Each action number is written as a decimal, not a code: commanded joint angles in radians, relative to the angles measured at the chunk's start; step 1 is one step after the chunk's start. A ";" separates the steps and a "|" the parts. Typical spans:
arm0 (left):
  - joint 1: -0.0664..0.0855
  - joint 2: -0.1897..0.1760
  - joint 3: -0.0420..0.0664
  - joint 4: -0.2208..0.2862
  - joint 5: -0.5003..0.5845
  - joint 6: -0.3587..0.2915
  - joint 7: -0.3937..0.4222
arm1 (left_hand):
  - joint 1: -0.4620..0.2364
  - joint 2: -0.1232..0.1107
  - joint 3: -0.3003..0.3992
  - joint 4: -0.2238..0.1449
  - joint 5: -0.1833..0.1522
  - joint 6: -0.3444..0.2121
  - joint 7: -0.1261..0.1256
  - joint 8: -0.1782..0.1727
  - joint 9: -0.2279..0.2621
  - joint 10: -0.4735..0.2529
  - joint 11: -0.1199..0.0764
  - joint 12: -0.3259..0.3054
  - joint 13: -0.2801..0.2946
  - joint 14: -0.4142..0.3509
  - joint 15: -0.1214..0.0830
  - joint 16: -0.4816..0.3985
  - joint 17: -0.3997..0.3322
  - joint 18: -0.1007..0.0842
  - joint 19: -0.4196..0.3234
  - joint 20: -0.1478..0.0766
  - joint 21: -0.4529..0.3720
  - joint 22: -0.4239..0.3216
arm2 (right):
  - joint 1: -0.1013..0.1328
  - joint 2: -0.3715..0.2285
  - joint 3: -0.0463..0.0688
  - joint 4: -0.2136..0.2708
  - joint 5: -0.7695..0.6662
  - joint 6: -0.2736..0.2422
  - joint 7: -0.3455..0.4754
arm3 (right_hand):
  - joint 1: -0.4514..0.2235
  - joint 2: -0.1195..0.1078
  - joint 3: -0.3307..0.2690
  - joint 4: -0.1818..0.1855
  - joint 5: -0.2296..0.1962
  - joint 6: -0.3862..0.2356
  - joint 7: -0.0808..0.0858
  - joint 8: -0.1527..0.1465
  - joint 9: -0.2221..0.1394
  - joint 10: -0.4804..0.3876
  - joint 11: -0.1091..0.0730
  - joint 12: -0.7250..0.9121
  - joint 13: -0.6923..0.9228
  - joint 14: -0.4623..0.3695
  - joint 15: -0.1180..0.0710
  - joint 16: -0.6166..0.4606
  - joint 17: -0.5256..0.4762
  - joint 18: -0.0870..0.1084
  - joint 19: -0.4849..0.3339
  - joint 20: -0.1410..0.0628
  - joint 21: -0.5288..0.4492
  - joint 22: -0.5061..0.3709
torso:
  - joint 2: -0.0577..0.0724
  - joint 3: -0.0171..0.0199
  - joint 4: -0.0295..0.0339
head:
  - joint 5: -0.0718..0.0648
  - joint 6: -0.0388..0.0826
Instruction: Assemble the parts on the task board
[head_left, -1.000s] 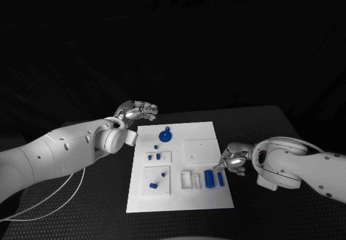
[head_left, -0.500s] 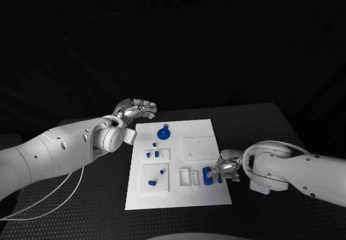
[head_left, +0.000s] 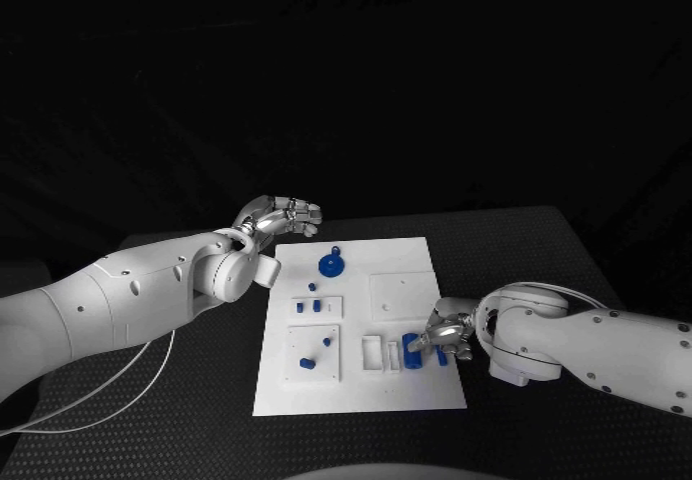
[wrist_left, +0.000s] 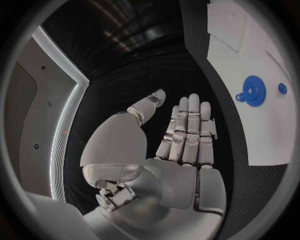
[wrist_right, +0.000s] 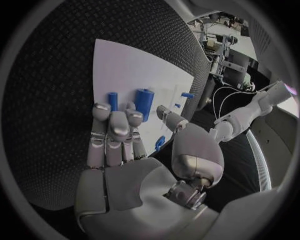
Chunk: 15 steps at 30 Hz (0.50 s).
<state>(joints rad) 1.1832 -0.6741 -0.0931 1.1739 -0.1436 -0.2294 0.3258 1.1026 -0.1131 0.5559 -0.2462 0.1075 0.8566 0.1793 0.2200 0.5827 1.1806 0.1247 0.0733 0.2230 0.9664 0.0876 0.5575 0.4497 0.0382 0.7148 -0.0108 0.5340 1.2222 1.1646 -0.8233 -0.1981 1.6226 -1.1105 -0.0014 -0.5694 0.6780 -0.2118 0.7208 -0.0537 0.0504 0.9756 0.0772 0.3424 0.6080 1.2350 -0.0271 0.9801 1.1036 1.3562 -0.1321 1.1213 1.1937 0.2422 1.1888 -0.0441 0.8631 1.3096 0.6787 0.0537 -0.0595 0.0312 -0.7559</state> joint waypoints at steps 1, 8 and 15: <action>0.000 0.002 0.001 0.005 0.005 0.017 0.004 | -0.013 0.001 0.001 0.008 -0.004 -0.007 0.000 0.004 -0.002 -0.007 0.001 0.001 -0.002 -0.002 0.006 -0.007 0.001 0.003 0.000 0.004 -0.006 0.001 | -0.008 0.016 -0.002 -0.016 -0.052 -0.011 -0.010 | -0.010 0.002 0.006 -0.001 -0.001 0.005 0.007 -0.004 -0.001 -0.001 -0.002 0.004 0.002 -0.008 -0.002 0.006 -0.001 0.020 -0.006 0.002 0.002 0.018 | 0.001 0.0006 -0.0010 | 0.004 -0.001; 0.000 0.003 0.001 0.006 0.005 0.019 0.002 | -0.013 0.001 0.000 0.008 -0.005 -0.008 0.000 0.004 -0.002 -0.007 0.001 0.000 -0.002 -0.002 0.006 -0.008 0.002 0.003 -0.001 0.004 -0.006 0.001 | -0.024 0.061 -0.003 -0.039 -0.087 -0.023 -0.011 | -0.011 -0.001 0.008 -0.005 -0.001 0.005 0.007 -0.006 -0.001 -0.001 -0.001 0.004 0.003 -0.008 -0.002 0.006 -0.002 0.020 -0.007 0.003 0.004 0.018 | 0.002 0.0006 -0.0012 | 0.008 -0.004; 0.000 0.006 0.001 0.005 0.005 0.020 0.002 | -0.014 0.001 0.000 0.009 -0.005 -0.008 0.000 0.004 -0.002 -0.007 0.001 0.000 -0.002 -0.003 0.006 -0.009 0.003 0.003 -0.001 0.004 -0.007 0.002 | -0.031 0.089 -0.004 -0.047 -0.077 -0.019 -0.011 | -0.013 -0.002 0.008 -0.006 -0.001 0.005 0.008 -0.007 -0.001 -0.001 -0.001 0.004 0.004 -0.008 -0.002 0.007 -0.003 0.020 -0.007 0.003 0.005 0.018 | 0.002 -0.0002 -0.0012 | 0.011 -0.006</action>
<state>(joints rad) 1.1832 -0.6715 -0.0930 1.1769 -0.1433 -0.2253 0.3230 1.0986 -0.1092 0.5561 -0.2409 0.1075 0.8566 0.1794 0.2199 0.5818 1.1806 0.1247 0.0733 0.2222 0.9664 0.0876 0.5536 0.4521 0.0382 0.7149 -0.0108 0.5340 1.2230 1.1396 -0.7373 -0.1991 1.5780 -1.1738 -0.0238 -0.5757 0.6738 -0.2160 0.7262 -0.0592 0.0503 0.9796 0.0806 0.3394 0.6122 1.2406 -0.0287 0.9797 1.1069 1.3566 -0.1316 1.1212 1.1924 0.2421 1.1874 -0.0430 0.8632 1.3096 0.6803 0.0541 -0.0605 0.0409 -0.7609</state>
